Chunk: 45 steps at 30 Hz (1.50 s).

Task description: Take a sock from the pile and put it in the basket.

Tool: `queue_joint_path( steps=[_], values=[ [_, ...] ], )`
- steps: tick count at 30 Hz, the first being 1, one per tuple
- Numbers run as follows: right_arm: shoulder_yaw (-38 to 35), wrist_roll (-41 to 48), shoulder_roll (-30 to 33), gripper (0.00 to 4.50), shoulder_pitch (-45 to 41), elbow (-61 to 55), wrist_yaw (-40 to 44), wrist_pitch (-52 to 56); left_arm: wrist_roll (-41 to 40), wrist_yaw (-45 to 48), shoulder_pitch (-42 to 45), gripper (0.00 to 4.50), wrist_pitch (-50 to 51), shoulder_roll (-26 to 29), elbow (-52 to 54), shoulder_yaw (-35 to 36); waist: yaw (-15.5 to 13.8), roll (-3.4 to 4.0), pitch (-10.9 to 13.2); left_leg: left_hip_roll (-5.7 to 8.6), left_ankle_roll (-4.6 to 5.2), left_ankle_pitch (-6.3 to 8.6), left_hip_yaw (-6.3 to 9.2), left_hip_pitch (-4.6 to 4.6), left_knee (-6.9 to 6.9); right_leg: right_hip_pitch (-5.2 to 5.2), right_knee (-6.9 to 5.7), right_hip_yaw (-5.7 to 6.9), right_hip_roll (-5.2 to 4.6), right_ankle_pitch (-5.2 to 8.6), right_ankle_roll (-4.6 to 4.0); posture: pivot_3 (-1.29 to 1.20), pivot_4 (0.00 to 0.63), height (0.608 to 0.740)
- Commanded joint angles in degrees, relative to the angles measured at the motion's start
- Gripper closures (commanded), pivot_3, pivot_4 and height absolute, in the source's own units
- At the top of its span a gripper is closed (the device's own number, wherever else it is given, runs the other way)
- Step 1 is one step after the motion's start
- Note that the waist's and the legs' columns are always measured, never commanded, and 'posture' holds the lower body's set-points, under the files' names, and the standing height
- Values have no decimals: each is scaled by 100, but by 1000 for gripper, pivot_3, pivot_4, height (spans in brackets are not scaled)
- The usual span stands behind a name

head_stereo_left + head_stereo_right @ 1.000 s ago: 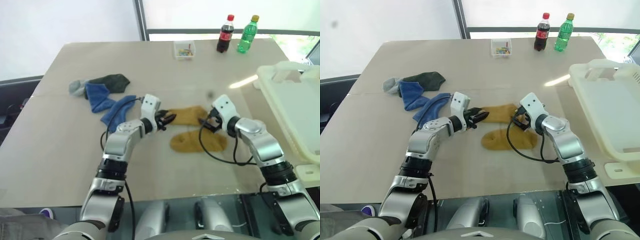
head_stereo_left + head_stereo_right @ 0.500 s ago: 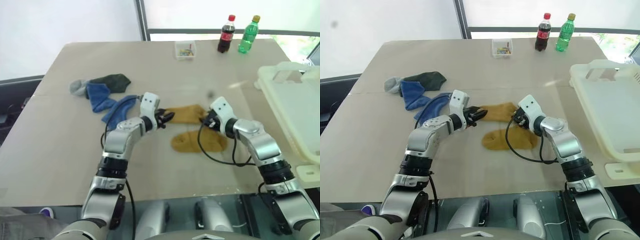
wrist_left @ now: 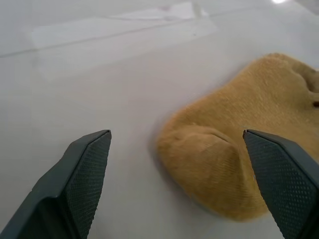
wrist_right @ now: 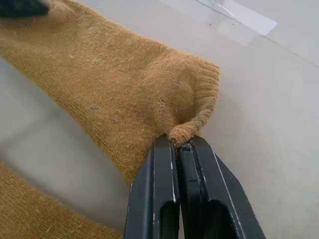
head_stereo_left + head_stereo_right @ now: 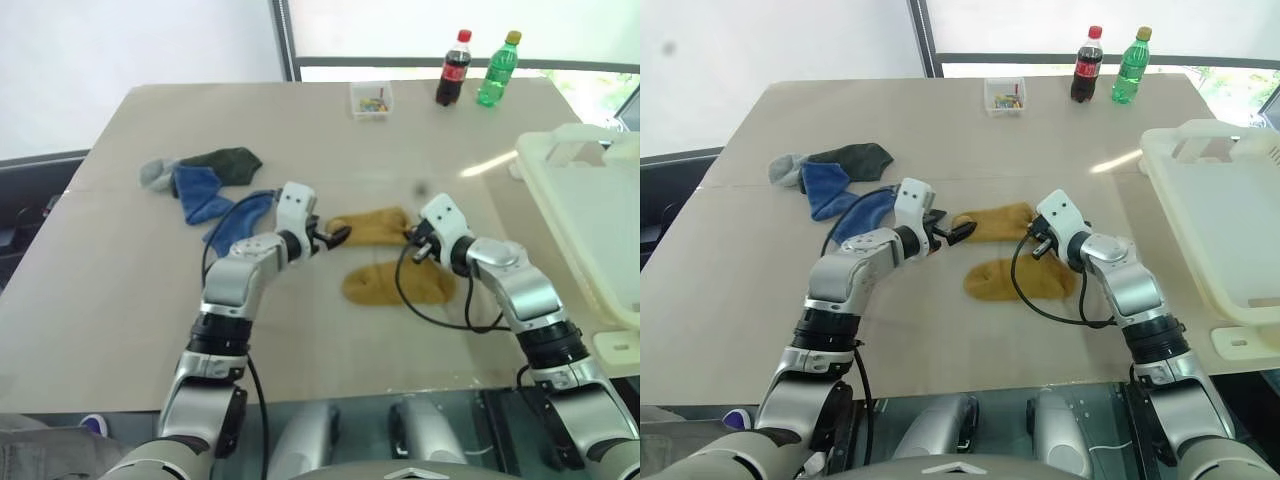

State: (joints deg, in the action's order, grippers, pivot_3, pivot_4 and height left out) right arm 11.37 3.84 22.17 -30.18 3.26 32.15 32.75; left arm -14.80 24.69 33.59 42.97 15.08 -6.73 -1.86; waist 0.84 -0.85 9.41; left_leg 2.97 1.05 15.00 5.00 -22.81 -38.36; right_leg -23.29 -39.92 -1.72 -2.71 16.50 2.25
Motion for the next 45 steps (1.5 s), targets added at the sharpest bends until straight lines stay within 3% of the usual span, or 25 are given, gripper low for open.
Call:
queue_joint_path(
  steps=[1, 8, 10, 15, 21, 25, 31, 45],
  values=[
    [10, -62, 16, 4447, 30, -103, 10, 7, 84, -63, 122, 1069, -176, -166, -332, -68, -3, 0, 0, 0, 0, 0, 0, 1, 0, 0, 0, 0, 0, 0, 0, 0, 150, 740],
    [-212, -39, 102, 4447, 139, -372, 22, -462, -219, 91, 199, 3946, -443, -411, -453, 271, -8, 0, -1, 2, 0, 0, 0, 1, -1, 2, 0, 1, -2, 0, 0, 0, 150, 740],
    [-402, 146, 200, 4447, 285, -699, 210, -806, -641, 349, 159, 4488, -372, -473, -106, 524, -15, -1, 0, 2, 0, 0, 6, -10, 0, -3, 3, 7, -4, 0, 0, 0, 150, 740],
    [-777, 617, 419, 4447, 678, -1713, 473, -815, -1711, 655, 70, 4488, 473, -443, 812, 948, 7, -1, 0, 0, 0, 0, 3, -37, 1, -30, 5, 2, -5, 0, 0, 0, 150, 740],
    [-1280, 1484, 758, 4447, 1647, -3789, 478, 372, -3467, 969, -186, 4488, 2509, 267, 1996, 1412, 10, -1, 1, -3, 0, 0, 2, -27, 2, -23, 3, -3, 0, 0, 1, 0, 150, 740],
    [-1517, 1802, 937, 4447, 2469, -4568, 367, 866, -3958, 970, -735, 4488, 3186, 650, 2583, 1326, -4, 1, 1, -5, 0, 1, 12, -18, 15, -10, 15, 3, 0, 2, -1, 0, 150, 740],
    [-1646, 1754, 1084, 4447, 3004, -4652, 66, 1018, -3774, 842, -1505, 4488, 3006, 967, 2904, 948, -17, 1, 2, -5, 23, 15, 4, 18, 6, 16, 6, -3, 0, -1, 3, 0, 150, 740],
    [-1423, 1240, 1056, 4447, 3062, -3872, -103, 179, -3040, 455, -1845, 4488, 1541, 604, 2639, 591, -30, 1, 1, -6, -1, 1, 10, 18, 6, 24, 14, 6, 0, -2, 2, 0, 150, 740]
  ],
)
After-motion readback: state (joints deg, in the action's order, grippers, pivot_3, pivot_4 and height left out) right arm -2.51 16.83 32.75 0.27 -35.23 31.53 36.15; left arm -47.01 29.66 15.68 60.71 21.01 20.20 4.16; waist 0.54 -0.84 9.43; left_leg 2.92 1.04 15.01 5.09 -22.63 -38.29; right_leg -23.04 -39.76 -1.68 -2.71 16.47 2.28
